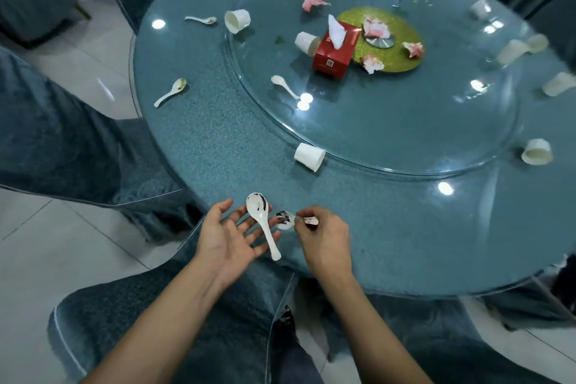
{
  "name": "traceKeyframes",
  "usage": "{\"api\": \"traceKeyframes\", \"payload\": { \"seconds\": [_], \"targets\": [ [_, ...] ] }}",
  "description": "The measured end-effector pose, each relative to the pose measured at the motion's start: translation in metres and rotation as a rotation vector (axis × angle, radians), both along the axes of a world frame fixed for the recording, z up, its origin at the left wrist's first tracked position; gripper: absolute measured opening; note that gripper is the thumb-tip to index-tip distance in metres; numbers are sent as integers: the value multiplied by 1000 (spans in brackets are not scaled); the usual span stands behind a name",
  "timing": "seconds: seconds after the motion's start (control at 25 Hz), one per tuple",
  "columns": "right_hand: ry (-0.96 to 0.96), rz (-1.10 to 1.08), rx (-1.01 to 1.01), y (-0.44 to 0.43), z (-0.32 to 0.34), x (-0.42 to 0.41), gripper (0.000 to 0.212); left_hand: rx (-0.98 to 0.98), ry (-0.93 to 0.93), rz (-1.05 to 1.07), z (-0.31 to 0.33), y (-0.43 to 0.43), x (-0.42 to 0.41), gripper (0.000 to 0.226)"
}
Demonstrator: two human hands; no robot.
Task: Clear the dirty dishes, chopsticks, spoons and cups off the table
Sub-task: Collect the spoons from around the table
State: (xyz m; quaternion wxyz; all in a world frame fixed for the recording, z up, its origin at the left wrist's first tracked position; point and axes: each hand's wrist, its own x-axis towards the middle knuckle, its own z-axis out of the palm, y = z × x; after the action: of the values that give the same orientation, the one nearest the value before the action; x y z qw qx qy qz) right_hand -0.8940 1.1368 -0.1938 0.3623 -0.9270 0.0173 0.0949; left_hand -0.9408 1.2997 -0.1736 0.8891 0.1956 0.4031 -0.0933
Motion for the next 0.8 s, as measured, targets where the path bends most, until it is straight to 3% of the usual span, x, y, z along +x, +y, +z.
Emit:
{"api": "traceKeyframes", "payload": {
  "seconds": [0.16,0.32,0.52,0.64,0.8],
  "targets": [
    [43,-231,94,12,23,-9,11,-14,-8,-42,3,17,-10,49],
    [-33,-382,281,26,49,-25,7,3,-17,-98,12,21,-10,48],
    [-105,-412,430,45,65,-59,7,15,-46,-166,22,19,-13,41],
    [-156,-337,310,50,56,-71,2,22,-64,-178,27,18,-14,33],
    [-289,-148,-36,48,45,-79,13,80,-83,-189,32,16,-20,30]
  ]
}}
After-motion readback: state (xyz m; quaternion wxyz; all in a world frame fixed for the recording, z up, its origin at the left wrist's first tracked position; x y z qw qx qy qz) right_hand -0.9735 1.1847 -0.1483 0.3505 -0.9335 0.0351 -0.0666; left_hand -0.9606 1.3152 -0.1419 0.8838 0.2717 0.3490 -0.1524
